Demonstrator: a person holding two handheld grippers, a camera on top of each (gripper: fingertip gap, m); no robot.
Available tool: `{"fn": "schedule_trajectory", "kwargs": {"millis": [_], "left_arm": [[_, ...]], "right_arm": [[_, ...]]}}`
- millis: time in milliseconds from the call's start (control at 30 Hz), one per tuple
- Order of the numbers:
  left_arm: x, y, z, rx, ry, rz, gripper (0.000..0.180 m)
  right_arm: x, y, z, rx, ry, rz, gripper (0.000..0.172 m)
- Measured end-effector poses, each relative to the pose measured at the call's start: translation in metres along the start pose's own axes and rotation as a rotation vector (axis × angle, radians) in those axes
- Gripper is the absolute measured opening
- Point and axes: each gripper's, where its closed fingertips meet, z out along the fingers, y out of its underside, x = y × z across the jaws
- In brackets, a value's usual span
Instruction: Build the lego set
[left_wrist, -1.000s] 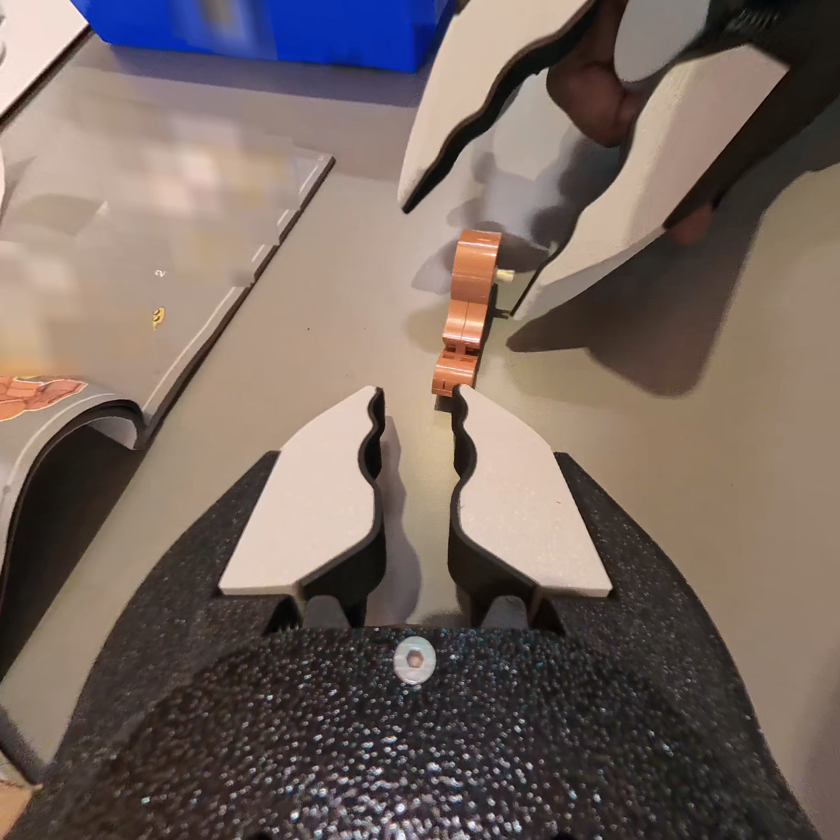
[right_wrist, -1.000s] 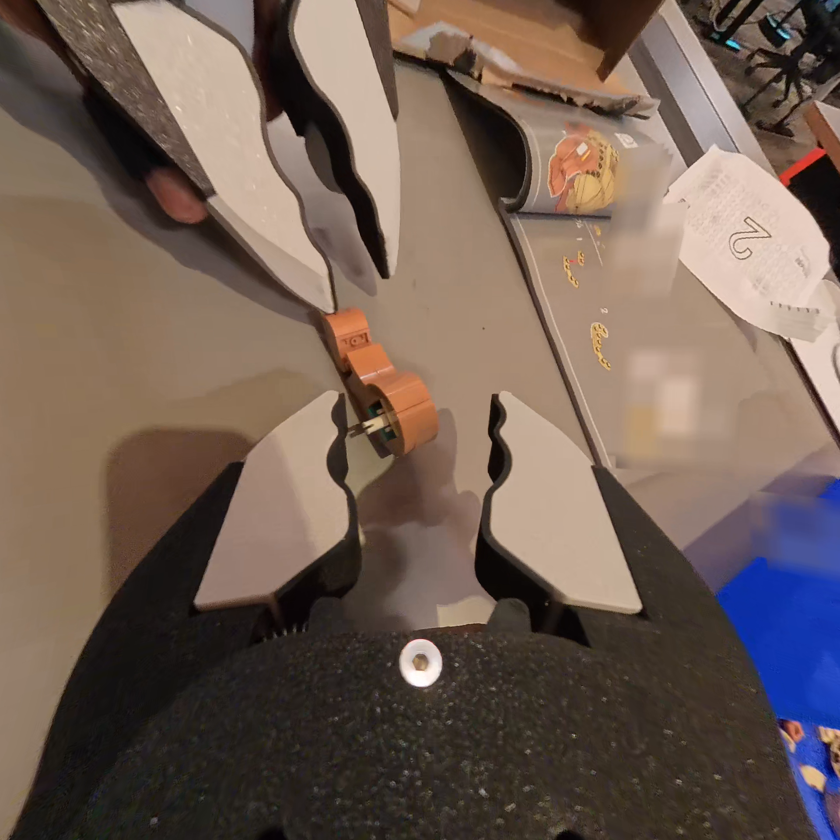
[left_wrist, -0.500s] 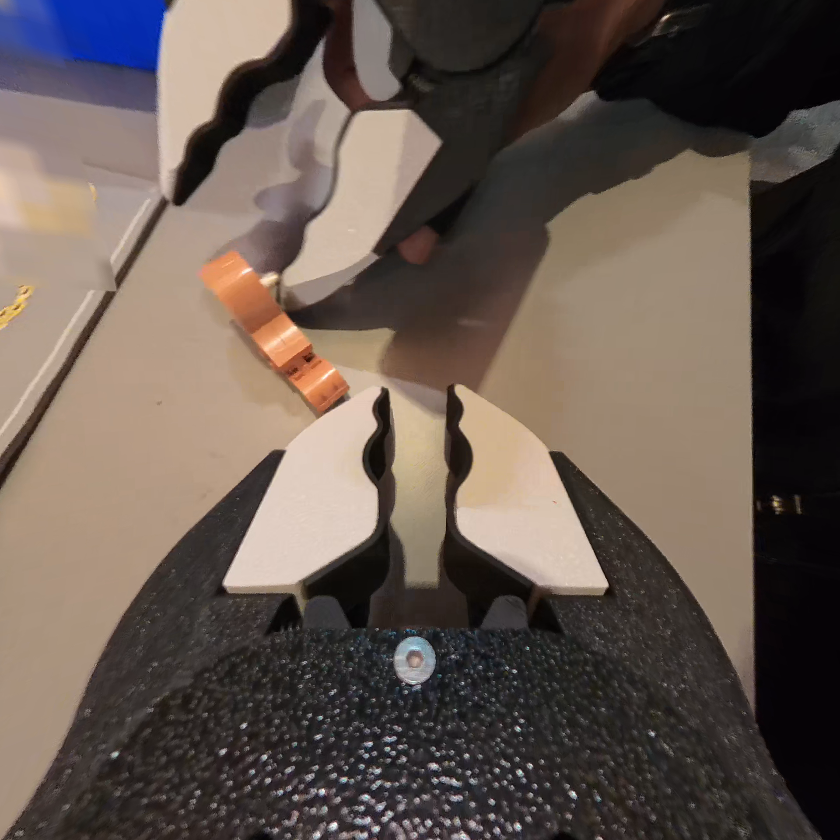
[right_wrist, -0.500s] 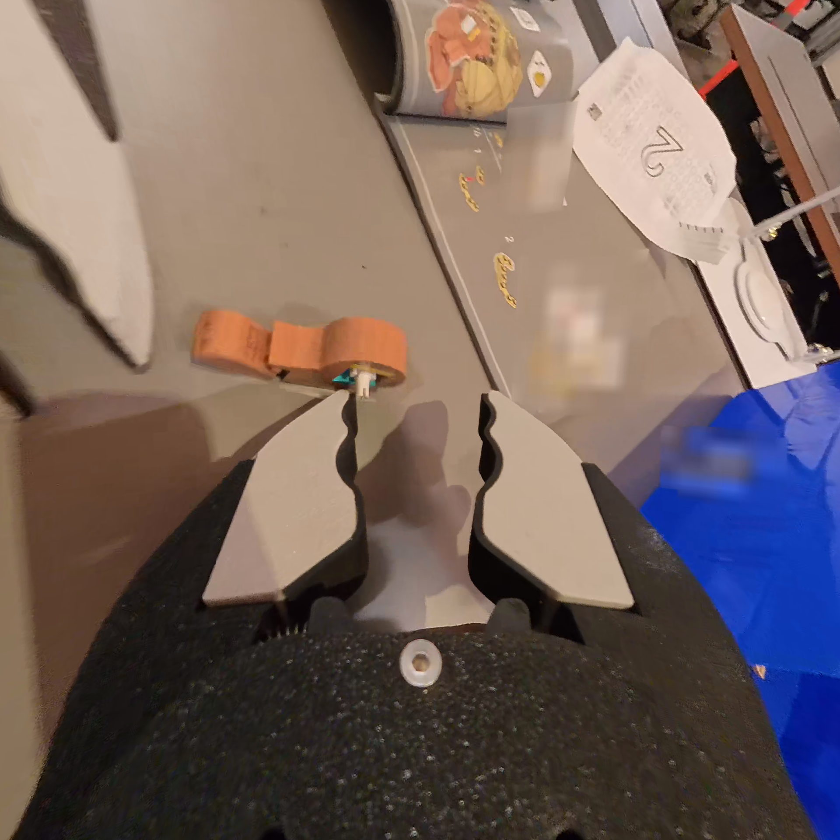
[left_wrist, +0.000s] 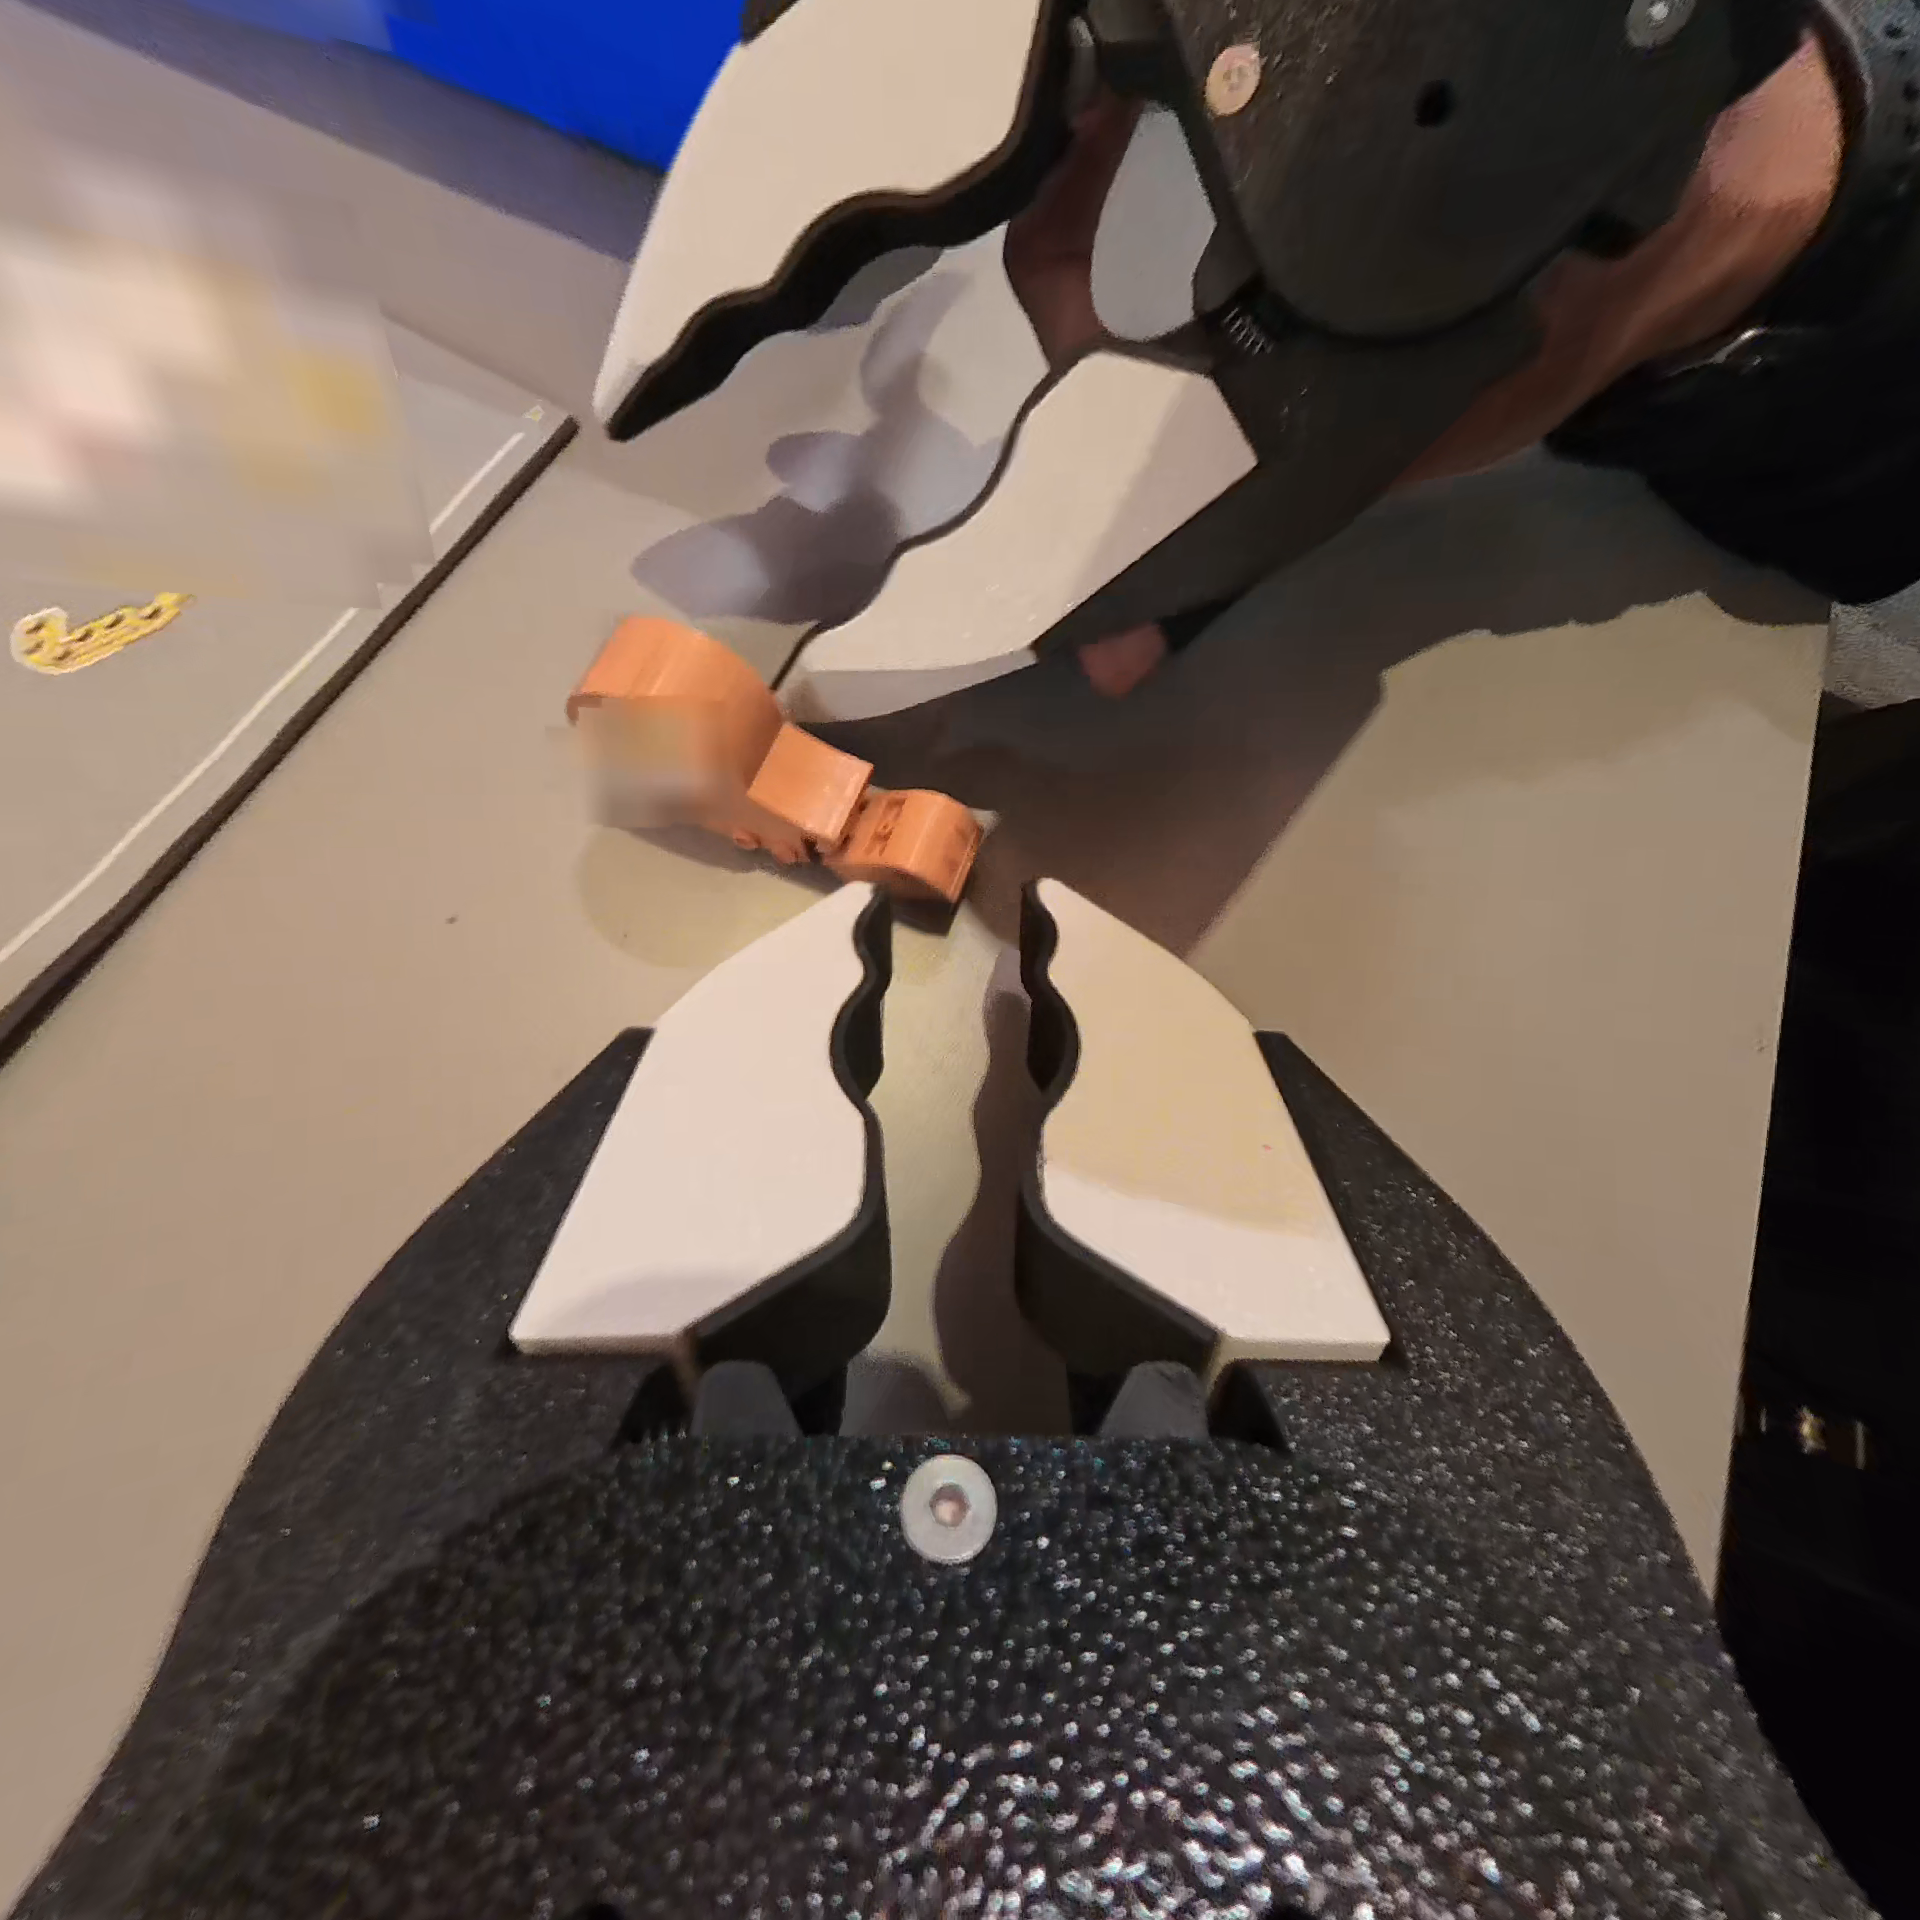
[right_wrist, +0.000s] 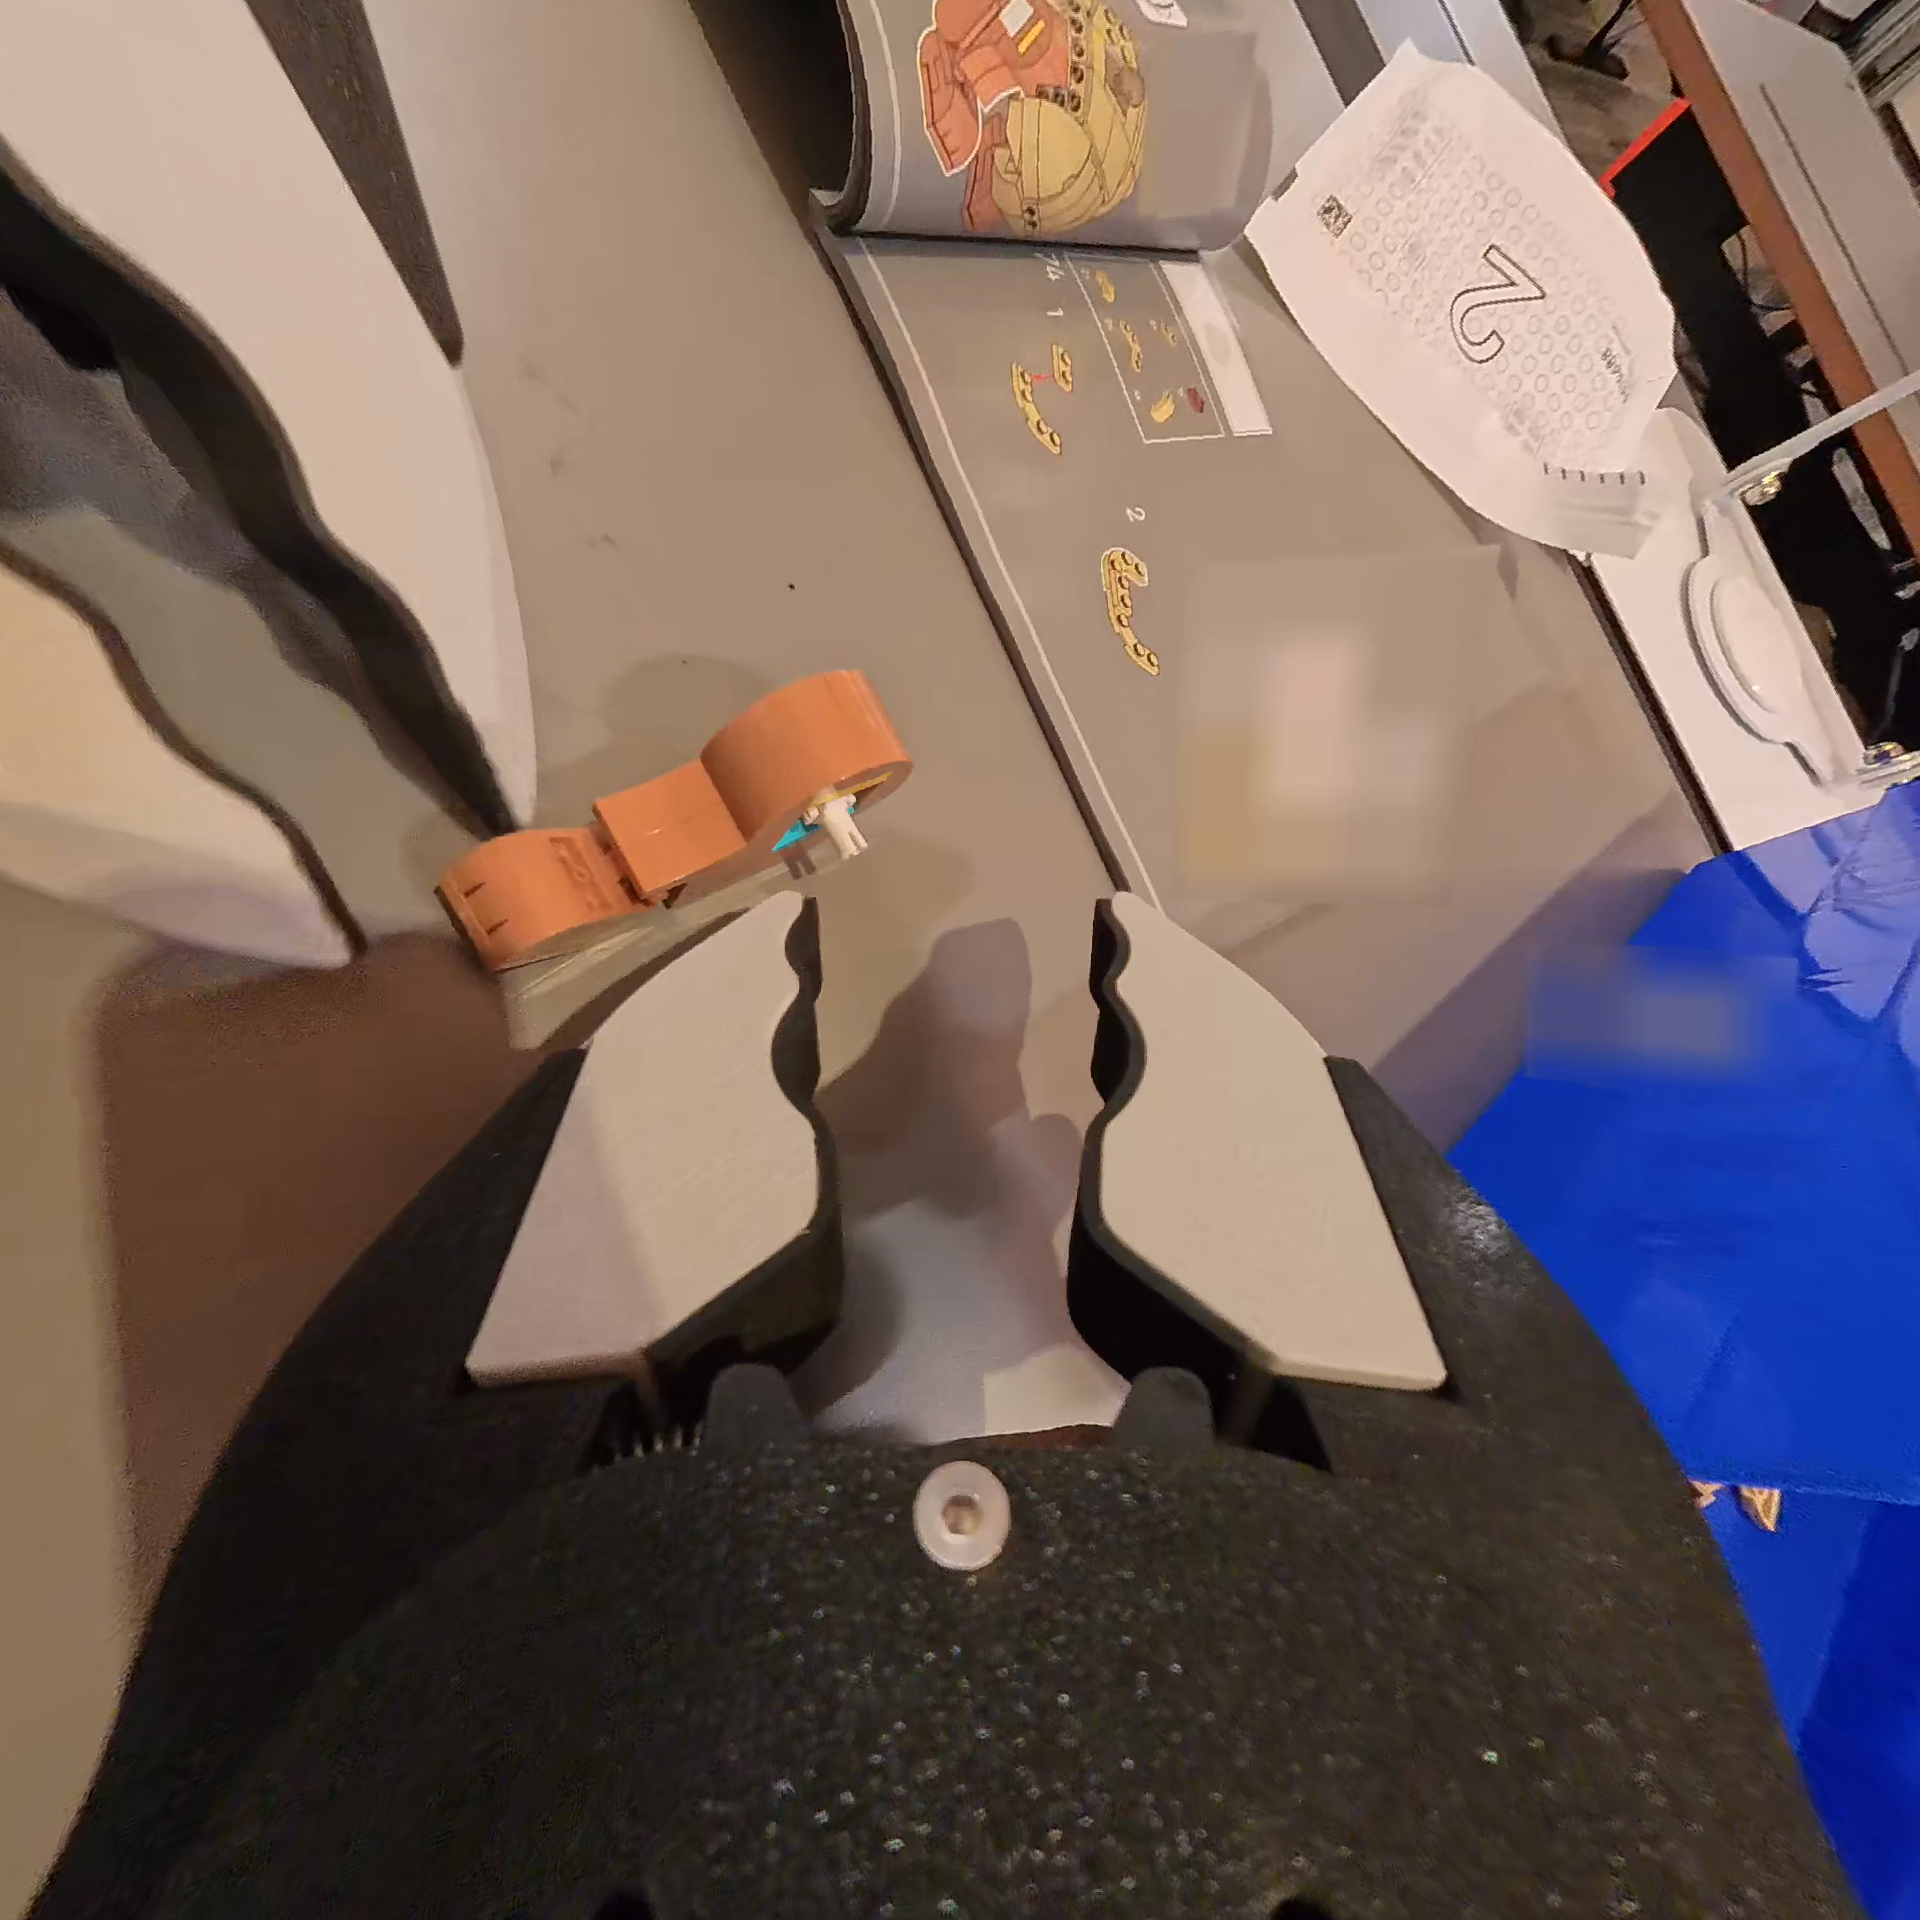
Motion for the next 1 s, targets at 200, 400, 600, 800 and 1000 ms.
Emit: {"fn": "schedule_trajectory", "kwargs": {"millis": [200, 400, 600, 800, 1000], "left_arm": [[0.010, -0.007, 0.006, 0.024, 0.027, 0.020, 0.023], [-0.006, -0.006, -0.023, 0.140, -0.036, 0.005, 0.023], [-0.014, 0.001, -0.045, 0.200, -0.104, 0.010, 0.023], [-0.014, 0.002, -0.046, 0.198, -0.104, 0.010, 0.022], [-0.013, 0.006, -0.041, 0.157, -0.105, 0.023, 0.021]], "right_arm": [[0.006, 0.002, -0.002, -0.005, 0.042, 0.000, 0.050], [0.014, -0.012, -0.024, 0.071, 0.100, -0.008, 0.047], [0.055, -0.032, -0.080, 0.191, 0.189, 0.004, 0.039], [0.148, 0.001, -0.130, 0.080, 0.296, 0.031, 0.026], [0.176, 0.051, -0.106, -0.171, 0.142, -0.079, 0.018]]}}
